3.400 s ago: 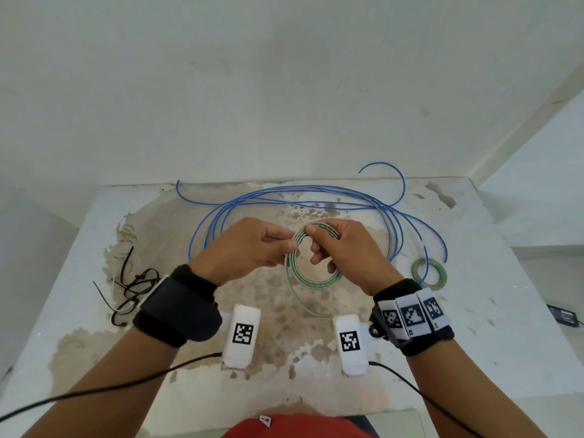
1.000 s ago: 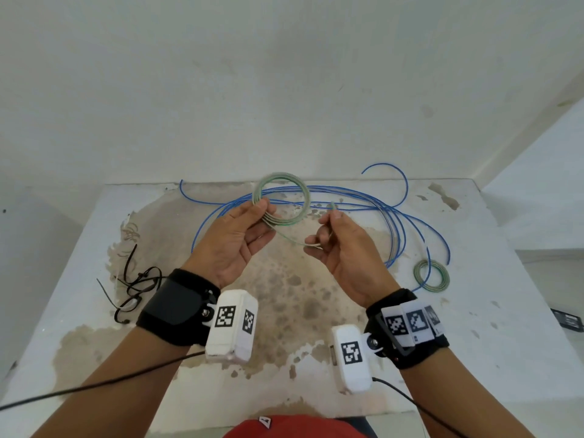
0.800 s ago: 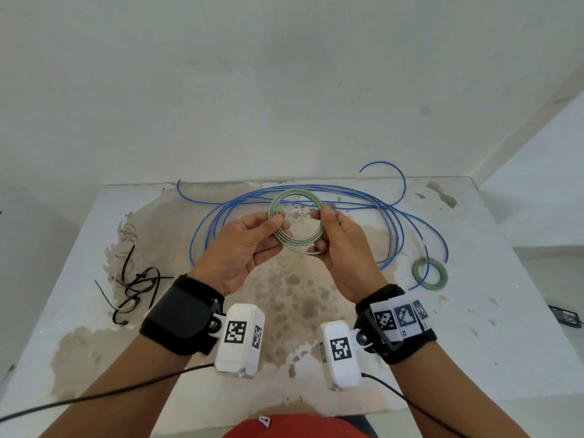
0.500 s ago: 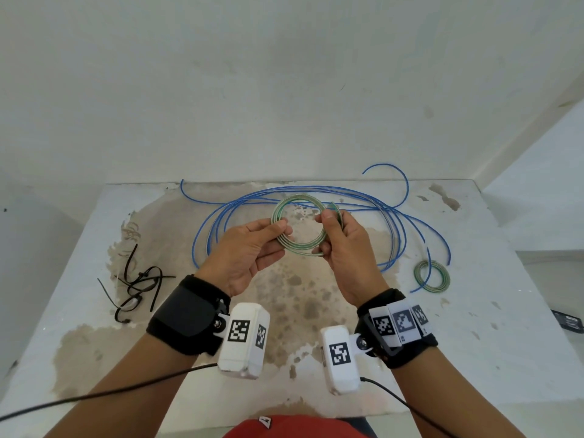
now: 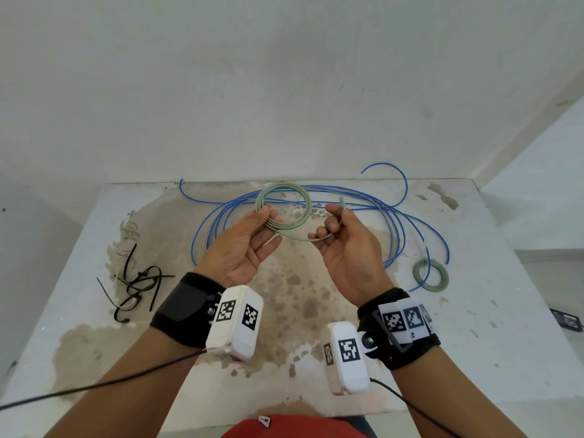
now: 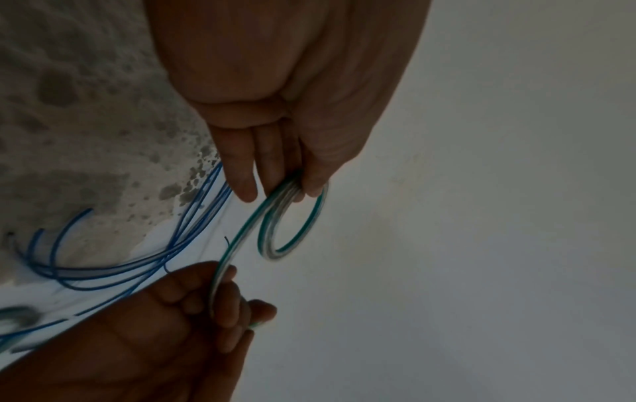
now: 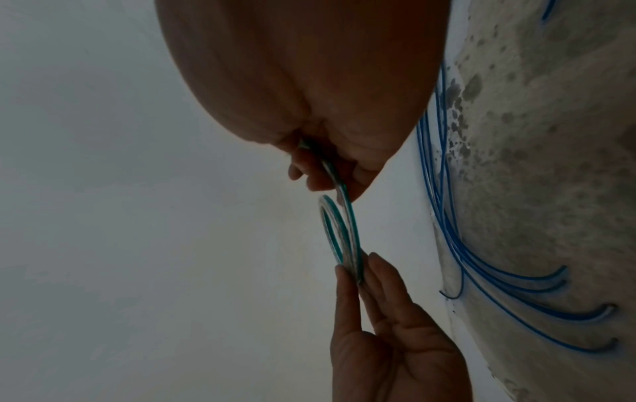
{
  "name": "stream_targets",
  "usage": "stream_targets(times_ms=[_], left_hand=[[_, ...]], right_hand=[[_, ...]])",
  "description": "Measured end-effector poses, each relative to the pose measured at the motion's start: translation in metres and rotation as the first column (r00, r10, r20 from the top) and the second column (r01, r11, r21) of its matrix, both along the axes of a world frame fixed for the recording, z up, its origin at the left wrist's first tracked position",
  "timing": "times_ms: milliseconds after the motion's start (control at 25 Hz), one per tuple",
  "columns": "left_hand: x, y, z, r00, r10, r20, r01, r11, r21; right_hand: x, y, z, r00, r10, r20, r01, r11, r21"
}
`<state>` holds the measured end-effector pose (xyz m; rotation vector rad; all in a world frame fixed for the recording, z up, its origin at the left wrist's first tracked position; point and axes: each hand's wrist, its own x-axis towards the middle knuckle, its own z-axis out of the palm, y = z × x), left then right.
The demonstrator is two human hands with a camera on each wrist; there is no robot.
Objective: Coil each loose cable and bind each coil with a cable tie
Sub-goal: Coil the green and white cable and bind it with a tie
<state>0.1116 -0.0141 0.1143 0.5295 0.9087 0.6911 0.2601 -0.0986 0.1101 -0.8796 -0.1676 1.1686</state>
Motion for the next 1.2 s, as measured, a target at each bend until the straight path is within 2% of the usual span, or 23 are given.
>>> stream_targets(times_ms=[120,440,960,1120,1200], left_hand=[[-0.002,0.007,0.003,0.998,0.064,-0.001,-0.064,0.998,-0.022],[0.001,0.023,0.01,0.99,0.138,-0.019,-0.139,0.99,-0.01],[-0.013,0.046,0.007,0.963,0.266,-0.047,-0.263,0.963,0.053],[-0.018,0.046,0.006,0.965,0.263,-0.016,-0.262,0.962,0.074],[-0.021,0.041,0.008,0.984,0.175,-0.037,-0.168,0.974,0.152]], right_hand=[[-0.004,-0.004,0.0,0.999,0.029,-0.041,-0.026,0.997,0.069],[-0.011,-0.009,0.004,0.998,0.04,-0.046,-0.035,0.995,0.098],[-0.003,-0.023,0.005,0.995,-0.022,-0.1,0.031,0.995,0.092],[0.003,-0.024,0.006,0.995,-0.052,-0.08,0.057,0.997,0.055],[0.014,-0.02,0.007,0.998,-0.063,-0.012,0.064,0.998,0.011]])
